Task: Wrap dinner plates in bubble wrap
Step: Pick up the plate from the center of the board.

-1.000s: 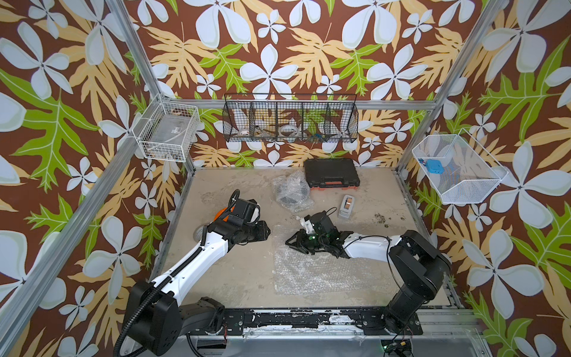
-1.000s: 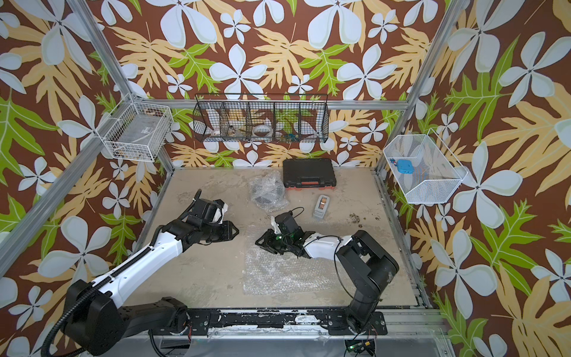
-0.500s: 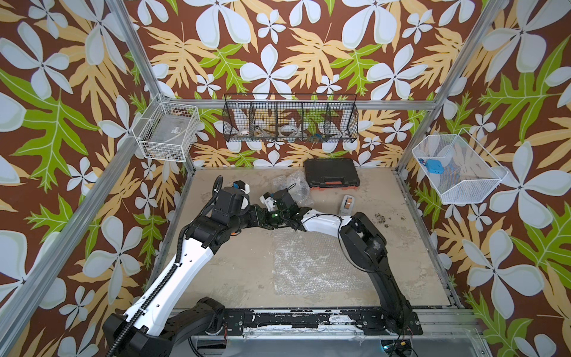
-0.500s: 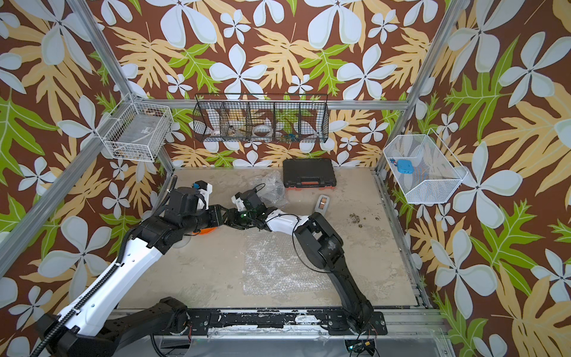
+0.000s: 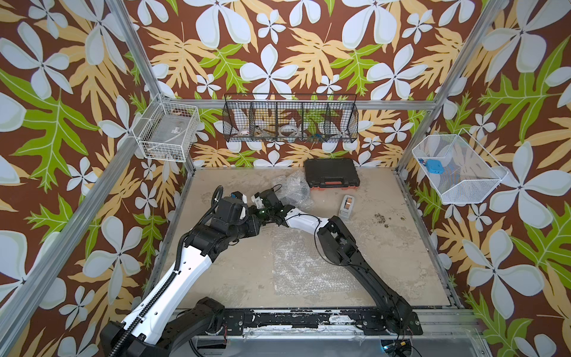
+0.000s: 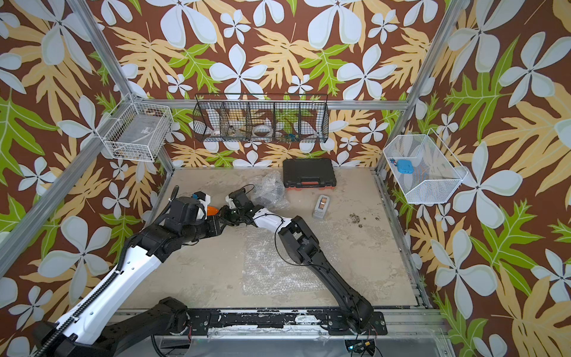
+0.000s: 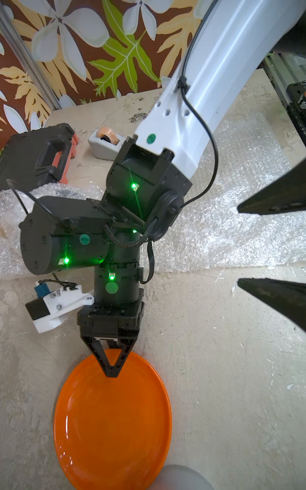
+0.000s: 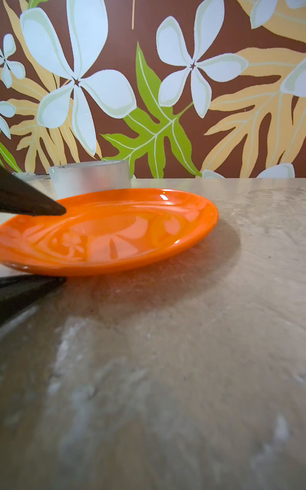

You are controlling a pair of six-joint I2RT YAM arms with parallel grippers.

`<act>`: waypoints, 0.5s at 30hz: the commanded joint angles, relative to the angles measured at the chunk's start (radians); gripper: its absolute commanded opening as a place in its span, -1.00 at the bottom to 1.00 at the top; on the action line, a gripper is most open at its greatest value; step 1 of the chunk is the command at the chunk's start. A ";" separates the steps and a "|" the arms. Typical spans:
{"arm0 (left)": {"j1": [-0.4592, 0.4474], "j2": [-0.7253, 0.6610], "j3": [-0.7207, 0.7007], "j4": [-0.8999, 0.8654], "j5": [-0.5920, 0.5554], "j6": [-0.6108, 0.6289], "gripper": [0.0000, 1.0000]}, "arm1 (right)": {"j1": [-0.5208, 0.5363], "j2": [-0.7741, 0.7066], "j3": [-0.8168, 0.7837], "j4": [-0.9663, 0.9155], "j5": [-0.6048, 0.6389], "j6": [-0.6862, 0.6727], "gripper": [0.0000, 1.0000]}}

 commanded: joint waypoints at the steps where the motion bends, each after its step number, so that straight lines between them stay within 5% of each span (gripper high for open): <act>1: 0.000 -0.012 -0.004 -0.016 -0.002 -0.008 -0.16 | 0.001 0.010 0.013 -0.025 0.022 0.021 -0.51; 6: -0.001 -0.023 -0.002 -0.019 0.011 -0.015 -0.17 | -0.008 -0.121 -0.096 -0.036 0.050 -0.041 -0.81; 15: -0.001 -0.009 -0.049 0.047 0.076 -0.007 -0.20 | -0.138 -0.671 -0.816 0.046 0.018 -0.223 -1.00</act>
